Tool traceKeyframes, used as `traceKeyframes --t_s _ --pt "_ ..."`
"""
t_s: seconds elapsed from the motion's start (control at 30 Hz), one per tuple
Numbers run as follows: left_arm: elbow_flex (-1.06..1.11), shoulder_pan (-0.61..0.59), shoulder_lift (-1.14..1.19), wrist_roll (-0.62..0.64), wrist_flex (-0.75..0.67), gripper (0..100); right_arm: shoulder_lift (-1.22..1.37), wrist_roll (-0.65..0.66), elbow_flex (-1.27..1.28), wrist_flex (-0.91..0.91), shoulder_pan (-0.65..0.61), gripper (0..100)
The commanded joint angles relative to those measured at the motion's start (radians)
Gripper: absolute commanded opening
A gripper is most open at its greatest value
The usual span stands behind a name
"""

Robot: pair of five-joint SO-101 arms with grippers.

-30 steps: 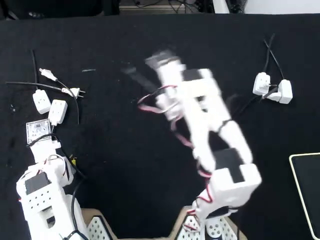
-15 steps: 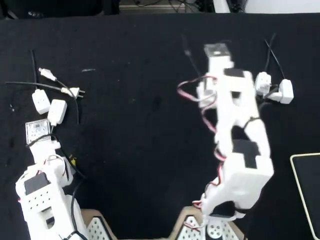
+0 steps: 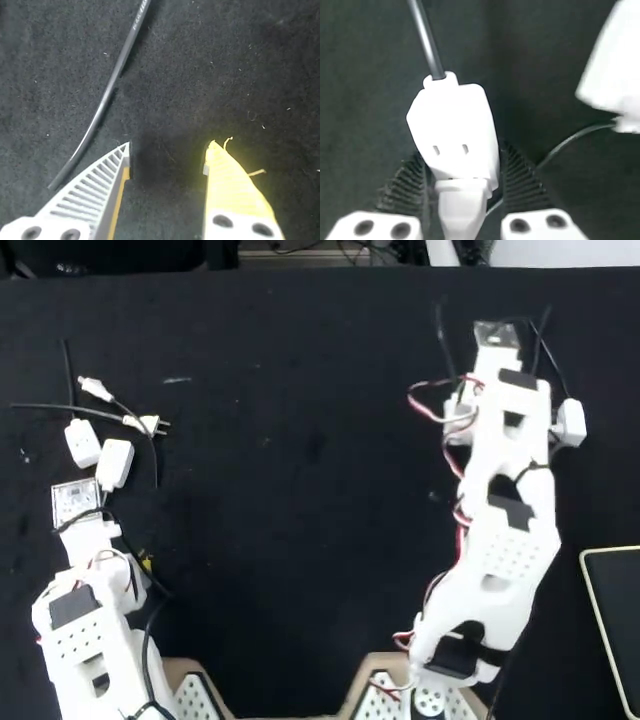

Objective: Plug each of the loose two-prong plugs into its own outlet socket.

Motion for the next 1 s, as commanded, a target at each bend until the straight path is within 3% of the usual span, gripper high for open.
traceKeyframes --t_s 0.0,0.23,0.43,0.7,0.97 --pt "-0.025 0.002 -0.014 -0.003 -0.014 25 -0.008 -0.012 -0.096 -0.017 0.032 1.1" --pt "-0.025 0.002 -0.014 -0.003 -0.014 25 -0.012 -0.075 -0.105 -0.008 0.058 2.8" --pt "-0.025 0.004 -0.014 -0.003 -0.014 25 -0.013 -0.075 -0.105 -0.003 0.068 25.5" --pt "-0.025 0.004 -0.014 -0.003 -0.014 25 -0.015 -0.077 -0.163 0.002 0.008 25.8" --pt "-0.025 0.004 -0.014 -0.003 -0.014 25 -0.114 -0.077 -0.263 0.126 -0.101 25.8"
